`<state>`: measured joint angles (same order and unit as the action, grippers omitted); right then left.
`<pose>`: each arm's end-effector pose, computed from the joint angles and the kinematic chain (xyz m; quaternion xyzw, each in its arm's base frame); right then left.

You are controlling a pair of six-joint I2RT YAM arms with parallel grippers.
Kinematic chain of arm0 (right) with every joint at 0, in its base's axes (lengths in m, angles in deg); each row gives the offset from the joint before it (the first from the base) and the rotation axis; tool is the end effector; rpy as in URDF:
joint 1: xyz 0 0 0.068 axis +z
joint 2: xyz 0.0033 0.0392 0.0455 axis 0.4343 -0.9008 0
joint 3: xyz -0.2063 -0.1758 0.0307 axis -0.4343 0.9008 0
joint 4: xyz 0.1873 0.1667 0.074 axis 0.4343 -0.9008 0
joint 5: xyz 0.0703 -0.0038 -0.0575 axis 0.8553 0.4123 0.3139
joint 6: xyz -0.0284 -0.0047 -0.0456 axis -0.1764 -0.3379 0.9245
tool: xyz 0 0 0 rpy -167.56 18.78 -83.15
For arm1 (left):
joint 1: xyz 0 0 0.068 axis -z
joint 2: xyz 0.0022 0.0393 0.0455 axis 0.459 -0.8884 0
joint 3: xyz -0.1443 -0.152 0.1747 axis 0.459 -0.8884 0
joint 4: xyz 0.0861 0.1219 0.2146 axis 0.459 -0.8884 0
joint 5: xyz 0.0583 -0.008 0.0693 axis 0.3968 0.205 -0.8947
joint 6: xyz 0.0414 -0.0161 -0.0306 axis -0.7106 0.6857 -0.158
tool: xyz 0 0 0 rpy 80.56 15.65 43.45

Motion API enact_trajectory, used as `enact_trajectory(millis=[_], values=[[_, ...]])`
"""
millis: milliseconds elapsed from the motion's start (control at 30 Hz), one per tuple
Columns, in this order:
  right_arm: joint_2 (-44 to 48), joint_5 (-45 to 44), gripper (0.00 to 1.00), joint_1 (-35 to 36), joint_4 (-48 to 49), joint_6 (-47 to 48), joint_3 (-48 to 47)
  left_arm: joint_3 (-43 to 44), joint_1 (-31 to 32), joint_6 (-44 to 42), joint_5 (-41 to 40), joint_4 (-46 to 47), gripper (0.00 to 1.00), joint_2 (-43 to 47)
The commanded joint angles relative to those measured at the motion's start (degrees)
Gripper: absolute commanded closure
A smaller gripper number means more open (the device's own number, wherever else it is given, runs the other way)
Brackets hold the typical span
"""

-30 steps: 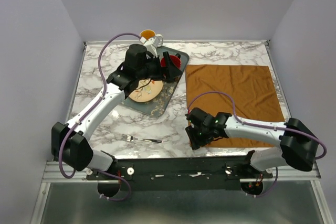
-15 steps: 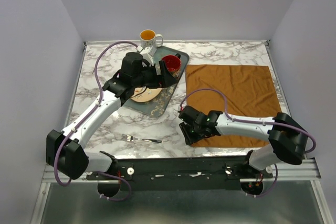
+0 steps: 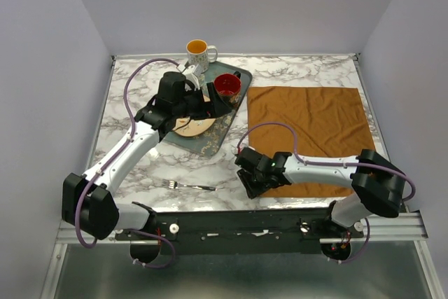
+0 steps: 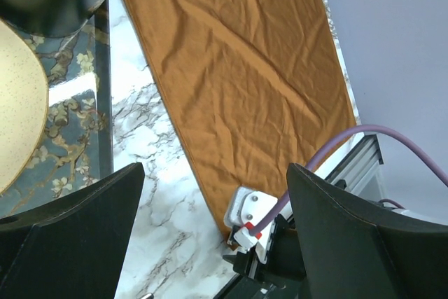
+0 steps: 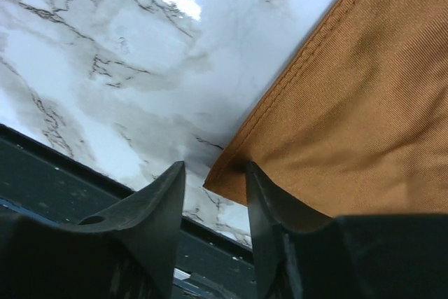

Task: Fold the napkin, place the utensils inside, and roll it up
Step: Fold the napkin

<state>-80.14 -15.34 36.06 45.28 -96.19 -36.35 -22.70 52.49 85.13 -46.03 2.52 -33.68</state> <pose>0.1277 0.2352 0.1606 -0.2727 0.9465 0.1095 0.1336 0.2647 -0.1398 0.3282 0.0253 0.8428 -0.4074 0.3509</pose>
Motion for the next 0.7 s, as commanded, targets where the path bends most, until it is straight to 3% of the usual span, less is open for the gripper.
enact_trajectory(millis=[0,133,167,267,667], values=[[-4.8,-0.2,0.56,2.4,1.5,-3.4,2.6,-0.9,-1.6,-0.5,2.4,1.1,0.08,2.2],[-4.8,-2.7,0.76,2.5,2.0,-4.1,3.3,-1.5,-2.8,-0.9,2.7,0.6,0.08,2.9],[-4.7,-3.6,0.87,2.5,0.6,-4.1,2.3,-1.6,-3.0,-1.0,2.8,0.6,0.08,2.9],[-2.6,-5.6,0.95,2.8,-1.7,-3.9,0.8,-1.9,-3.7,-0.9,3.0,0.7,0.08,3.0],[6.6,-14.1,0.99,1.8,-12.0,-7.0,-3.3,-3.3,-4.0,1.2,5.1,3.5,0.08,2.5]])
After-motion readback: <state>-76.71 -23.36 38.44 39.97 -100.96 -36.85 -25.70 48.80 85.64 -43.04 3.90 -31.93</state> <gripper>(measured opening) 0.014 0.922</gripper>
